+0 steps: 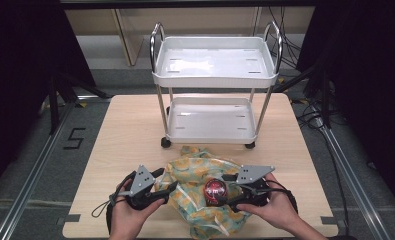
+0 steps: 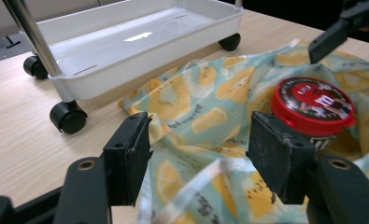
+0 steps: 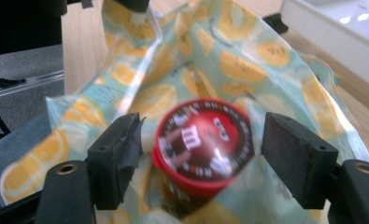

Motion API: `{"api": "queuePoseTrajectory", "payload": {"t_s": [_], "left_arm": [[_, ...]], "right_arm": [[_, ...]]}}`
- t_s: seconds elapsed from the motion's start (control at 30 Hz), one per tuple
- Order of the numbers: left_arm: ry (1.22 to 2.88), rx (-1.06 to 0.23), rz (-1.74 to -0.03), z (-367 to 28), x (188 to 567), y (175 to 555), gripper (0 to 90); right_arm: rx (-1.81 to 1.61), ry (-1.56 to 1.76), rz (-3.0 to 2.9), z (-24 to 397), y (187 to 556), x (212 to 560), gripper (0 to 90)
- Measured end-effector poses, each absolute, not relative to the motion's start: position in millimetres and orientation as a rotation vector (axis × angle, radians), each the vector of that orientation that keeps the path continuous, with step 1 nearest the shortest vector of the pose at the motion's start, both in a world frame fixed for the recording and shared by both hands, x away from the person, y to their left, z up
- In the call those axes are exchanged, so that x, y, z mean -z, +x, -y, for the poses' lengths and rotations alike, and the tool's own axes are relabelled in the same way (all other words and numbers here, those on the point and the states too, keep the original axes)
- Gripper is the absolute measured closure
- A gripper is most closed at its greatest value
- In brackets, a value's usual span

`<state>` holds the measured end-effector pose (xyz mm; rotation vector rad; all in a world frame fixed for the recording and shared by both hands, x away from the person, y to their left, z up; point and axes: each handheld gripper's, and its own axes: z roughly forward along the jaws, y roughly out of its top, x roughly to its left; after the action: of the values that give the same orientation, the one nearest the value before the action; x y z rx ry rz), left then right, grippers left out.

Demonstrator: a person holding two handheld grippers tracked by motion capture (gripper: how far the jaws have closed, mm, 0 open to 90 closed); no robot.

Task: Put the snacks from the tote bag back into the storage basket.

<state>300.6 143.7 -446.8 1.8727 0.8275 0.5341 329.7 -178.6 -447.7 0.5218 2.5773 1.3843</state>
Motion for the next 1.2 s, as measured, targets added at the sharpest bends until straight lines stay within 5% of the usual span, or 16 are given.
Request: {"api": "queuePoseTrajectory", "payload": {"t_s": [0.23,0.57,1.2], "left_arm": [[1.868,-0.536,-0.792,-137,445,299,38.5],[1.885,-0.517,-0.796,-134,448,299,38.3],[1.901,-0.504,-0.805,-132,452,300,38.0]], "right_arm": [[-1.415,0.504,-2.589,176,327,441,29.5],[-1.326,0.480,-2.638,170,333,458,17.3],[-1.280,0.485,-2.737,166,348,481,16.8]]}}
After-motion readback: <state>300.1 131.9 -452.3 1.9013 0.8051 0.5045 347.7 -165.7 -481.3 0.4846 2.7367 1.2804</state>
